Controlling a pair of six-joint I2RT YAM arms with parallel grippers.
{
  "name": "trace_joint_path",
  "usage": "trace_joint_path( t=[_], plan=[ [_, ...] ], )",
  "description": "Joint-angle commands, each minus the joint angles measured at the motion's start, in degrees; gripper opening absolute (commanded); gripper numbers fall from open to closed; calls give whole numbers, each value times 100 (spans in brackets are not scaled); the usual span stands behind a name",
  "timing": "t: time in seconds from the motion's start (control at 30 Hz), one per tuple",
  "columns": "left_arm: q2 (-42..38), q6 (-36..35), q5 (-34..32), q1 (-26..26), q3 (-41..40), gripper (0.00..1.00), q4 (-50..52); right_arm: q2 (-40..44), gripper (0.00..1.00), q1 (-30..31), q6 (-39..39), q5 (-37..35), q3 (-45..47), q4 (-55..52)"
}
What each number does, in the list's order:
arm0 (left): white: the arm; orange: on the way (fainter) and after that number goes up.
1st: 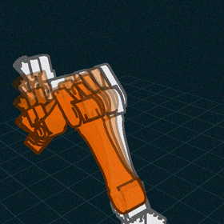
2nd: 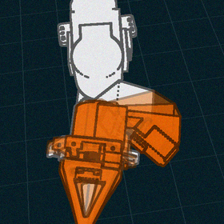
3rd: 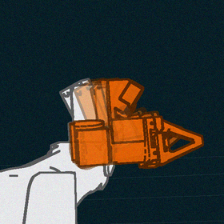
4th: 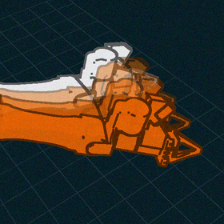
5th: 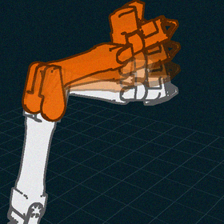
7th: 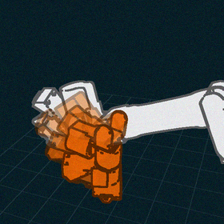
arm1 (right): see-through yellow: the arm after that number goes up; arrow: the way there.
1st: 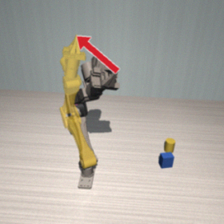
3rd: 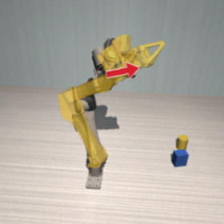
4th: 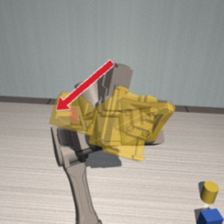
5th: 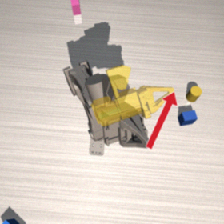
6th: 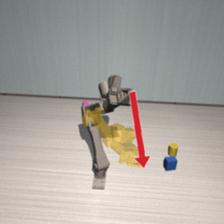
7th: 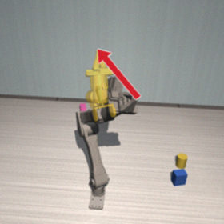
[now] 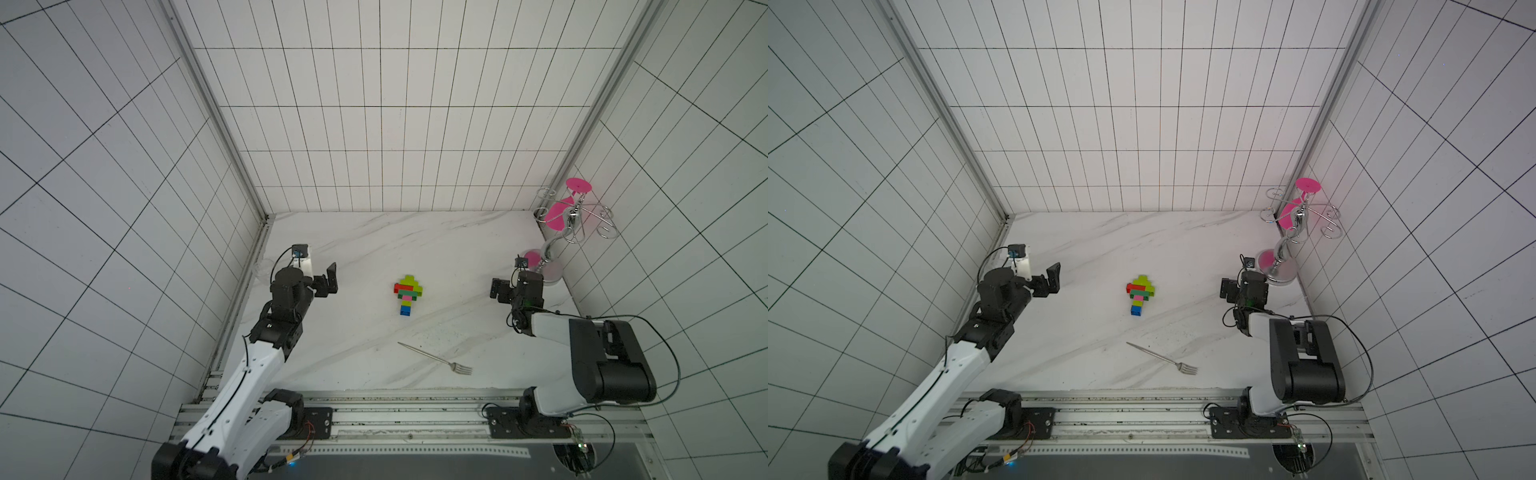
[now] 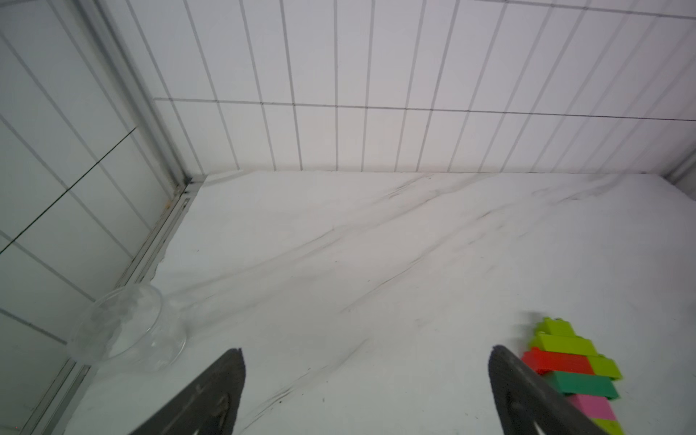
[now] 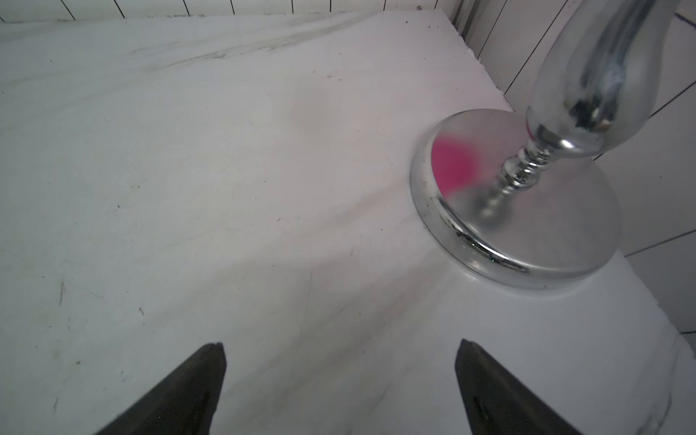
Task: Assemble a spoon with lego
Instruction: Reset both arms
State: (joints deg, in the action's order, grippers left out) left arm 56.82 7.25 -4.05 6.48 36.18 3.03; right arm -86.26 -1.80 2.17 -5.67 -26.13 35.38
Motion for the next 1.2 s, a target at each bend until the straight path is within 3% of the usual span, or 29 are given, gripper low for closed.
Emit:
trace_joint_path(
  t=[0.0, 0.07, 0.13, 0.2, 0.3, 0.4, 0.5, 0.53, 0.6, 0.67, 0.7, 0.8, 0.93, 1.17],
  plan=[
    [798, 606, 86, -720, -168, 99, -1097, -291, 99, -35, 204, -5, 454, 1910],
    [1183, 439, -159, -814, -509, 99, -1629, -97, 99, -34, 207, 39, 248, 1128],
    [1445, 336, -438, -808, -965, 99, -2355, -246, 99, -23, 178, 44, 378, 1683],
    [1755, 253, -647, -814, -1438, 99, -3493, -123, 99, -14, 169, 46, 279, 1250],
    [1963, 34, -302, -795, -1231, 98, -3560, -195, 99, 63, 98, -83, 292, 1411],
    [2558, -252, -47, -771, -1231, 98, -4384, -205, 99, 159, -6, -147, 209, 1268],
    [3624, -359, -92, -757, -1779, 98, -6708, -201, 99, 170, 0, -174, 205, 1255],
    [3557, -337, -117, -761, -1747, 98, -6554, -207, 99, 171, -4, -179, 209, 1278],
    [3146, -28, -557, -766, -1029, 98, -4428, -205, 99, 172, 2, -179, 207, 1271],
    [3496, -136, -794, -693, -1283, 99, -5563, -207, 99, 172, 2, -173, 211, 1270],
    [3583, -152, -948, -665, -1268, 98, -5675, -207, 99, 172, 2, -178, 205, 1268],
    [3226, -48, -1018, -615, -1023, 99, -4594, -207, 99, 172, 2, -176, 212, 1272],
    [3380, -87, -1046, -618, -1158, 99, -5137, -222, 99, 172, -13, -167, 184, 1238],
    [3287, -39, -1053, -619, -1056, 99, -4767, -226, 99, 139, -187, 314, 159, 1194]
  ],
)
